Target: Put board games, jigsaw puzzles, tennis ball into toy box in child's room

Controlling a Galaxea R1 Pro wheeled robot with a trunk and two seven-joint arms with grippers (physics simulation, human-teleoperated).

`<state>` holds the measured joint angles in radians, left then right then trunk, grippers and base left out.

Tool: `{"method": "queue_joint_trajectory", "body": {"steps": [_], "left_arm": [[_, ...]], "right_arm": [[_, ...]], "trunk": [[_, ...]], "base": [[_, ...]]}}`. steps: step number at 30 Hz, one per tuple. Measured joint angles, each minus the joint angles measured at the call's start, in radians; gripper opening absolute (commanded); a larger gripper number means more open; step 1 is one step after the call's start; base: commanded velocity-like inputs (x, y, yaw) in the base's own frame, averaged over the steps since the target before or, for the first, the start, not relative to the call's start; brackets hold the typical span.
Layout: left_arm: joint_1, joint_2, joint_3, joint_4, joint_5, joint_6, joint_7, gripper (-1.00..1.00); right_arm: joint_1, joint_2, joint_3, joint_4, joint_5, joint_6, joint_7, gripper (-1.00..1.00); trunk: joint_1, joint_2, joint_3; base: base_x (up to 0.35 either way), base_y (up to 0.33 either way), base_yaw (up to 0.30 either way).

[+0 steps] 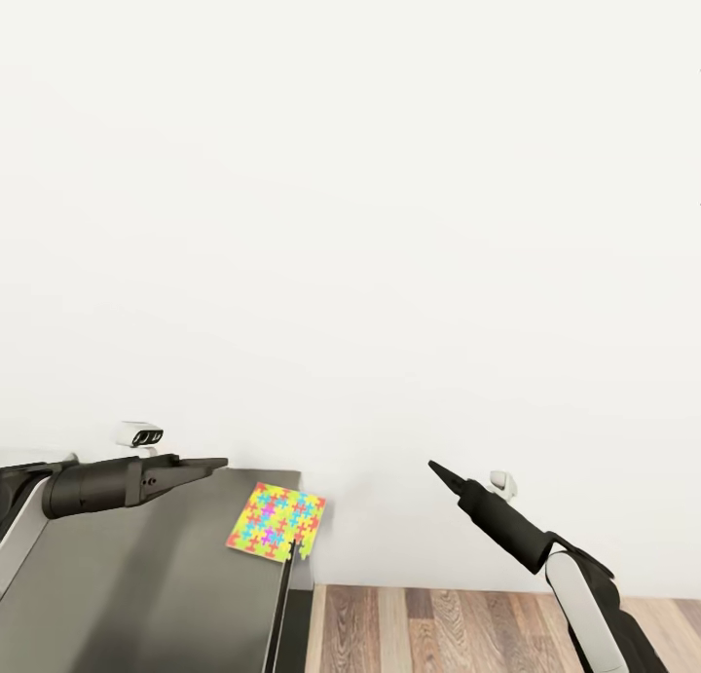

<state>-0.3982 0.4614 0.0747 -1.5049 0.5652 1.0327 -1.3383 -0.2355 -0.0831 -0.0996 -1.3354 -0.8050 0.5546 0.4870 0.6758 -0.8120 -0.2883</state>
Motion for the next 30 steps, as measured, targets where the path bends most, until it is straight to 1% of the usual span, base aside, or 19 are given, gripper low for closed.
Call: {"method": "queue_joint_trajectory", "body": {"steps": [1,2,14,18,21,24,26,27,29,30], "left_arm": [[0.000,0.000,0.000,0.000,0.000,0.000,0.000,1.00],[0.000,0.000,0.001,0.001,0.000,0.000,0.000,1.00],[0.000,0.000,0.001,0.001,0.000,0.000,0.000,1.00],[0.000,0.000,0.001,0.001,0.000,0.000,0.000,1.00],[0.000,0.000,0.001,0.001,0.000,0.000,0.000,1.00],[0.000,0.000,0.001,0.001,0.001,0.000,0.000,1.00],[0.000,0.000,0.000,0.001,0.001,0.000,0.000,1.00],[0.000,-0.001,0.000,0.001,0.001,0.000,0.000,1.00],[0.000,-0.002,-0.001,0.001,0.001,-0.001,0.000,1.00],[0.000,-0.002,-0.002,0.001,0.001,-0.001,0.000,1.00]], "right_arm": [[0.000,-0.003,0.014,-0.001,0.000,0.000,-0.001,1.00],[0.000,-0.004,0.016,-0.001,0.000,0.000,-0.001,1.00],[0.000,-0.005,0.019,0.000,0.000,0.000,-0.004,1.00],[-0.007,0.000,0.017,0.019,-0.002,0.007,-0.013,1.00],[-0.031,0.004,0.016,0.061,-0.004,0.011,-0.016,1.00],[-0.079,0.013,0.019,0.161,-0.007,0.015,-0.020,1.00],[-0.105,0.018,0.026,0.203,-0.008,0.018,-0.026,1.00],[-0.140,0.026,0.043,0.259,-0.009,0.029,-0.036,1.00],[-0.217,0.041,0.081,0.390,-0.011,0.075,-0.044,1.00],[-0.238,0.044,0.089,0.426,-0.011,0.090,-0.043,1.00]], "trunk": [[0.000,0.000,0.000],[0.000,0.000,0.000],[0.000,0.000,0.000],[0.000,0.000,0.000],[0.000,0.000,0.000],[0.000,0.000,0.000],[0.000,0.000,0.000],[0.000,0.000,0.000],[0.000,0.000,0.000],[0.000,0.000,0.000]], "base": [[0.087,0.058,0.000],[0.069,0.046,0.000],[0.011,0.007,0.000],[0.015,0.007,0.000],[0.145,0.102,0.000],[0.113,0.079,0.000],[0.053,0.037,0.000],[0.026,0.019,0.000],[0.015,0.011,0.000],[0.009,0.006,0.000]]}}
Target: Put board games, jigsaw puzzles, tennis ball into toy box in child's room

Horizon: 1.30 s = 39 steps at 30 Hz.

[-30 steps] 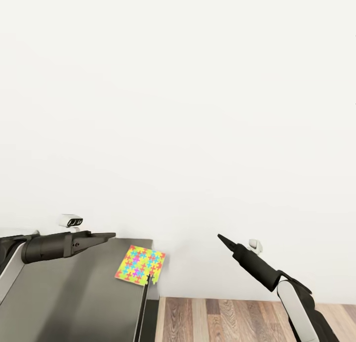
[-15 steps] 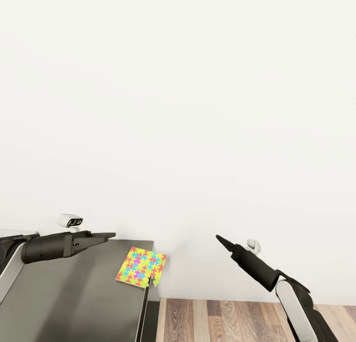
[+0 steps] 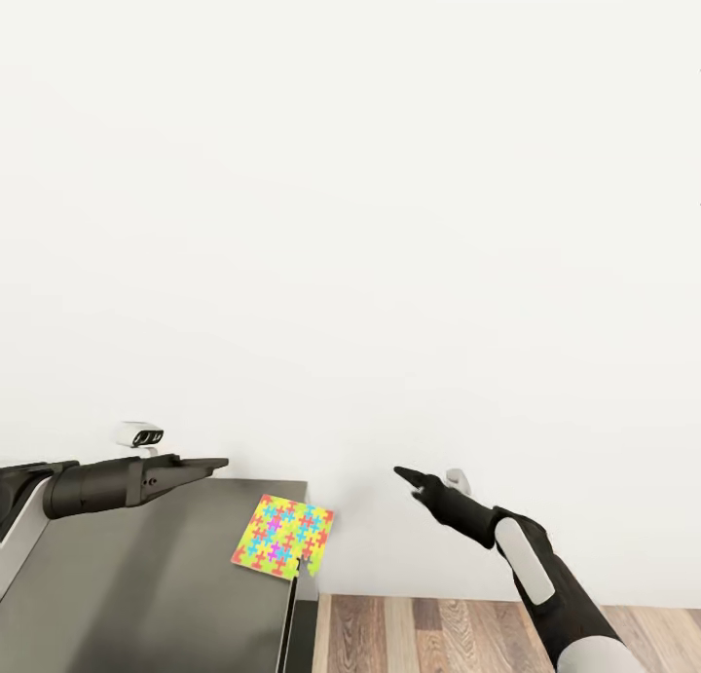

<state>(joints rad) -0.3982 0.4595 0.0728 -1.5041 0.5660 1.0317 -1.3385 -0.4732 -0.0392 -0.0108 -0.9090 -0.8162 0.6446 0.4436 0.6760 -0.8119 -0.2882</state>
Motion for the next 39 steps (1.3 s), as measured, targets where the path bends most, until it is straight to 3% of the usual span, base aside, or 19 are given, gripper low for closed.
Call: {"method": "queue_joint_trajectory", "body": {"steps": [2,6,12,19,23,28,32,39], "left_arm": [[0.000,-0.002,-0.001,0.000,0.000,0.000,0.000,1.00],[0.001,-0.004,-0.002,0.000,0.000,-0.001,0.000,1.00],[0.000,-0.005,-0.002,0.000,0.000,-0.001,0.001,1.00],[0.000,-0.008,-0.002,0.001,-0.001,-0.001,0.002,1.00],[0.001,-0.005,0.002,0.001,-0.002,-0.001,0.002,1.00],[0.001,-0.002,0.009,0.002,-0.003,-0.001,0.001,1.00],[0.002,-0.001,0.011,0.001,-0.003,0.001,0.000,1.00],[0.002,-0.001,0.012,0.002,-0.003,0.001,0.000,1.00]], "right_arm": [[-0.078,0.018,0.022,0.130,-0.001,0.046,0.001,1.00],[-0.173,0.071,0.040,0.287,-0.003,0.075,-0.007,1.00],[-0.211,0.097,0.043,0.362,-0.005,0.092,-0.002,1.00],[-0.213,0.102,0.042,0.383,-0.012,0.138,0.000,1.00],[-0.213,0.091,0.037,0.386,-0.016,0.149,0.010,1.00],[-0.213,0.084,0.037,0.387,-0.018,0.151,0.097,1.00],[-0.213,0.079,0.037,0.387,-0.016,0.151,0.128,1.00],[-0.207,0.065,0.037,0.386,-0.017,0.147,0.142,1.00]], "trunk": [[0.000,0.000,0.000],[0.000,0.000,0.000],[0.000,0.000,0.000],[0.000,0.000,0.000],[0.000,0.000,0.000],[0.000,0.000,0.000],[0.000,0.000,0.000],[0.027,-0.049,-0.022]], "base": [[0.005,0.003,0.000],[0.001,0.001,0.000],[0.000,0.000,0.000],[0.000,0.000,0.000],[0.000,0.000,0.000],[0.000,0.000,0.000],[0.000,0.000,0.000],[0.000,0.000,0.000]]}}
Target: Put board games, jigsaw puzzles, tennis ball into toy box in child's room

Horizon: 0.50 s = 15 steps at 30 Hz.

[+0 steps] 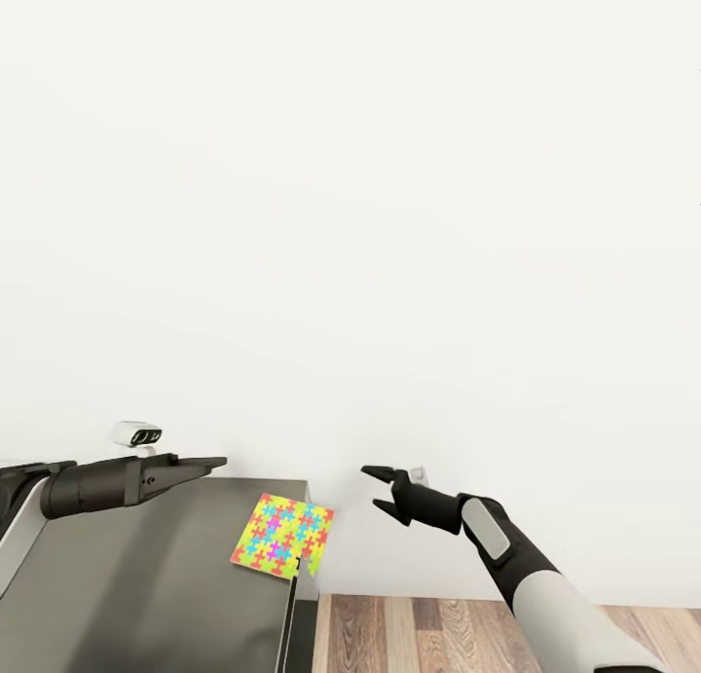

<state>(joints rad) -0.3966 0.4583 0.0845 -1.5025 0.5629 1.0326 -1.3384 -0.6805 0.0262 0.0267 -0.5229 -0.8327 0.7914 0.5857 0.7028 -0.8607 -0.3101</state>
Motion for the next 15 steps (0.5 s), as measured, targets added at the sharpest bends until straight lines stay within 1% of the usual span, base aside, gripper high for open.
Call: {"method": "queue_joint_trajectory", "body": {"steps": [6,15], "left_arm": [[0.000,0.000,0.000,0.000,0.000,0.000,0.000,1.00],[0.000,0.000,0.000,0.000,0.000,0.001,0.000,1.00]], "right_arm": [[0.003,0.000,0.003,0.000,0.002,-0.006,0.027,1.00],[0.005,0.003,0.002,-0.008,0.002,-0.019,0.031,1.00]], "trunk": [[0.023,-0.042,-0.019],[0.058,-0.105,-0.047]], "base": [[0.000,0.000,0.000],[0.000,0.000,0.000]]}}
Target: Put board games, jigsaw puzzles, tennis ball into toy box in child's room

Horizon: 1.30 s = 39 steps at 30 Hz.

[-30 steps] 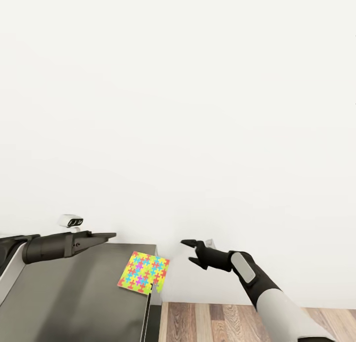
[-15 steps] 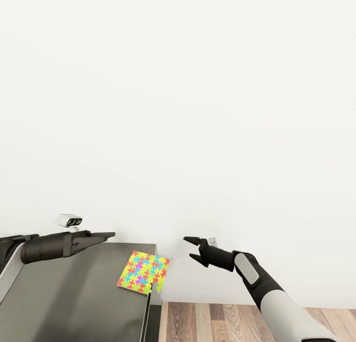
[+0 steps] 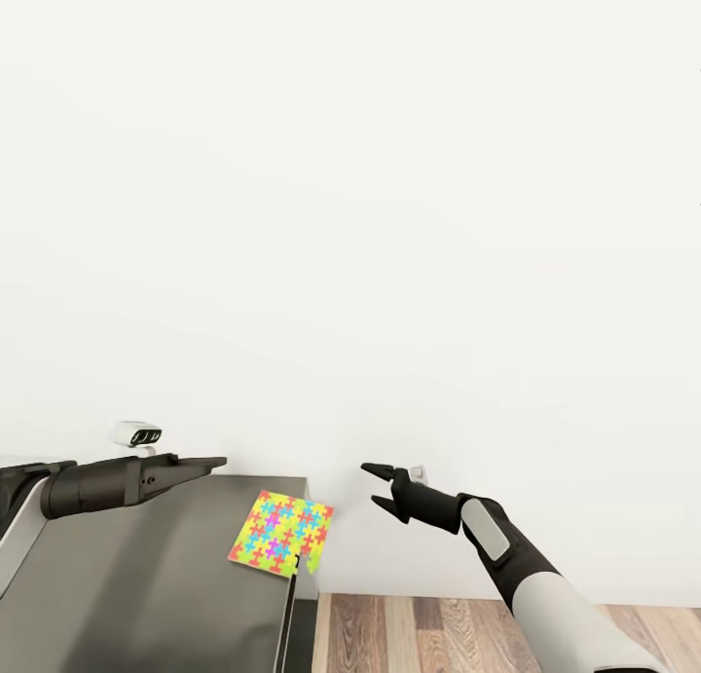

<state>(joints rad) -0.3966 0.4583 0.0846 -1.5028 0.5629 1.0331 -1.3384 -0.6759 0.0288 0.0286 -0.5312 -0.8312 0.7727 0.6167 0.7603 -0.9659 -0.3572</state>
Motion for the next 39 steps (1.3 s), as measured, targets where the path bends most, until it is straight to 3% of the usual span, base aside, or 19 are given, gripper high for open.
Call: {"method": "queue_joint_trajectory", "body": {"steps": [39], "left_arm": [[0.000,0.000,0.000,0.000,0.000,0.001,0.000,1.00]], "right_arm": [[0.000,0.013,-0.003,0.044,0.002,0.003,-0.040,1.00]], "trunk": [[0.150,-0.273,-0.122]], "base": [[0.000,0.000,0.000]]}}
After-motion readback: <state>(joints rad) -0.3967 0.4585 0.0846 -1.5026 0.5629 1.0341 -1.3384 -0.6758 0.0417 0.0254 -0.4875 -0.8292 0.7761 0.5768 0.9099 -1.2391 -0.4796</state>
